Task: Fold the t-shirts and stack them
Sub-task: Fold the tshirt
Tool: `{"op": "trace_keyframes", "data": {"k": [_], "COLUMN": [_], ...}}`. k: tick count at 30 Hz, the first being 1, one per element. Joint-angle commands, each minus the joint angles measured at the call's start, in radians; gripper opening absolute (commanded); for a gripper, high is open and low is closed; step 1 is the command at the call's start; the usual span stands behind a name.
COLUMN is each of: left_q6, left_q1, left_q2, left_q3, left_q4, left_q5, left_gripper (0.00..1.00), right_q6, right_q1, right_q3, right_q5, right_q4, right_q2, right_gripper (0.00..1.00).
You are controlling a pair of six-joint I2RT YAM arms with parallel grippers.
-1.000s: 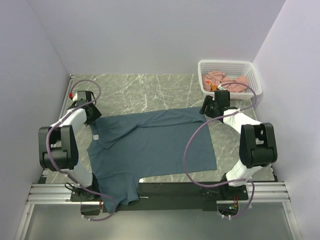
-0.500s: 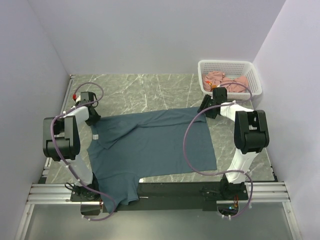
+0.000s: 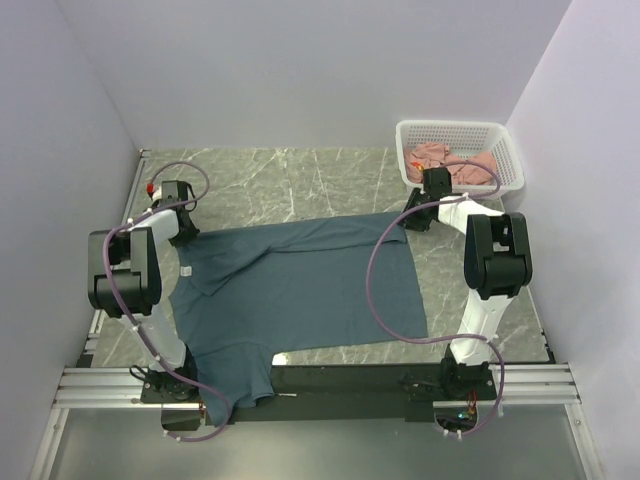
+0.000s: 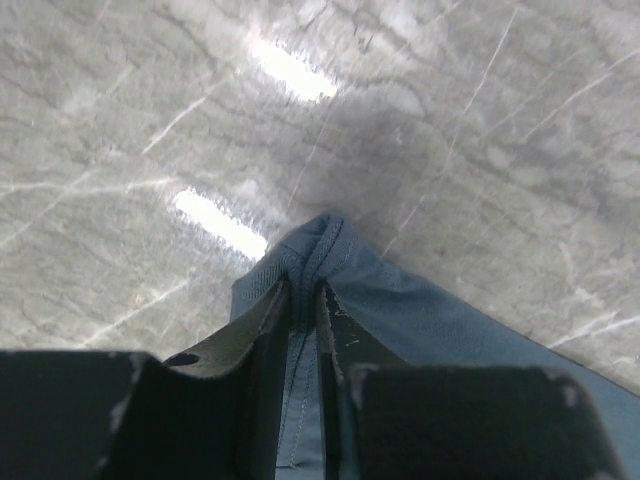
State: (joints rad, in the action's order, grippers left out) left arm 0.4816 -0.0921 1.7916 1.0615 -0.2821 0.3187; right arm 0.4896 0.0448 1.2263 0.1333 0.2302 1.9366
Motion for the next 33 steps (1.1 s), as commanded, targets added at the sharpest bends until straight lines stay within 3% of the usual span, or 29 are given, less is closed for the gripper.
{"op": "trace_keyframes", "data": {"k": [1,14,17,23,33], "left_q6": [-0.026,-0.034,-0.035,-0.037,-0.063], "left_q1": [-0.009,-0.009,-0.009,-0.012,-0.014], "left_q2": [0.028,0.035,0.037,0.043,0.094], "left_q3": [0.034,0.040,0.037,0.054,0.126], "left_q4": [-0.008,-0.014,-0.014,-0.022,-0.043], "left_q5": [0.025,0.016,0.017,0.023,0.051], "left_gripper": [0.21,0.21,0.20,0.14,0.09], "right_q6": [-0.022,-0.121,-0.120,-0.121,-0.167], "right_q1": [-0.005,0.033,0.033,0.035,0.018], "right_q3": [0.052,0.174,0.179,0.190,0.260], "right_q5": [0.005,-0.017,-0.031,-0.084,-0.195], "right_q4": [0.038,0.152,0.159,0.172,0.215], "right_q2": [0.016,0.081,0.082,0.078,0.099], "right_gripper": [0.38,0.38,0.30,0.01,0.00]}}
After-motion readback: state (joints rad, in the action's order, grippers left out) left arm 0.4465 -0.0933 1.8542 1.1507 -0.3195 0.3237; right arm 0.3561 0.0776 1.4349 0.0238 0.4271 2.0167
